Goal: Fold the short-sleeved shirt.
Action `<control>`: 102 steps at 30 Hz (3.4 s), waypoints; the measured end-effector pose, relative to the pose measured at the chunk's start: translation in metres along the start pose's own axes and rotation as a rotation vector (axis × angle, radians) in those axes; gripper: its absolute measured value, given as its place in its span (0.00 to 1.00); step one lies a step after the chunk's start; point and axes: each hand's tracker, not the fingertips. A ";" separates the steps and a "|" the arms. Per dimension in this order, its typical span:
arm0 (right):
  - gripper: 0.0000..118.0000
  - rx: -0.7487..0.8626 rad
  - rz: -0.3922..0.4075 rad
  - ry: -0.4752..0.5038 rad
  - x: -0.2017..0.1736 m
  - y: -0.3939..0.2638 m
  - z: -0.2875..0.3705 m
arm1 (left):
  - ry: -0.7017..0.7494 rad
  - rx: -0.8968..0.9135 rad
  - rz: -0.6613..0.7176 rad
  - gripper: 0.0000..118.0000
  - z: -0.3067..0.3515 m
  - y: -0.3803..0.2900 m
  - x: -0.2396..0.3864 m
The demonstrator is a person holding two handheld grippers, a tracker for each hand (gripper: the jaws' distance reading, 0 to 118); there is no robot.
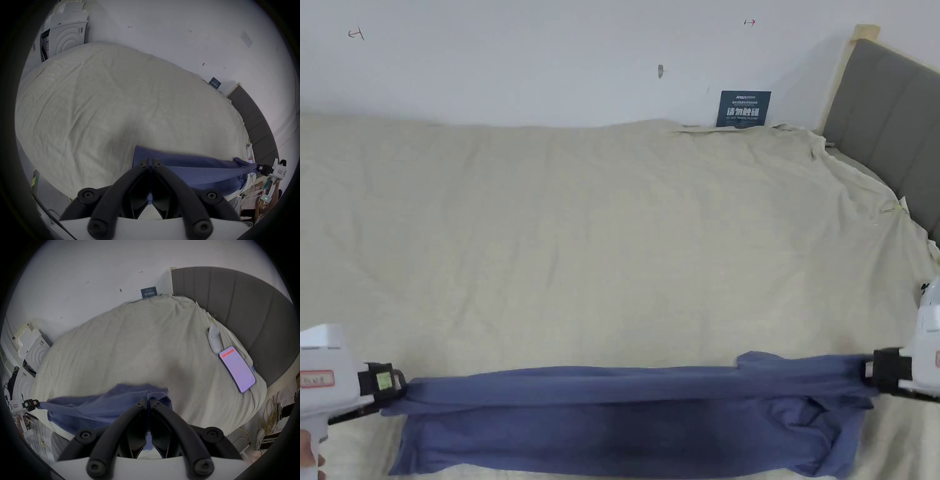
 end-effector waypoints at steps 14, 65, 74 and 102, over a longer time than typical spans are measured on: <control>0.01 -0.132 -0.003 -0.074 0.013 -0.058 -0.051 | 0.142 -0.121 -0.113 0.00 -0.029 -0.053 0.003; 0.00 0.674 0.195 0.048 -0.119 -0.023 0.051 | 0.014 0.707 -0.364 0.00 0.036 -0.026 0.129; 0.00 0.669 0.196 0.053 -0.119 -0.023 0.050 | 0.017 0.703 -0.356 0.00 0.043 -0.029 0.133; 0.00 0.565 0.200 0.016 -0.119 -0.023 0.019 | -0.216 -0.251 0.080 0.98 -0.042 0.015 -0.035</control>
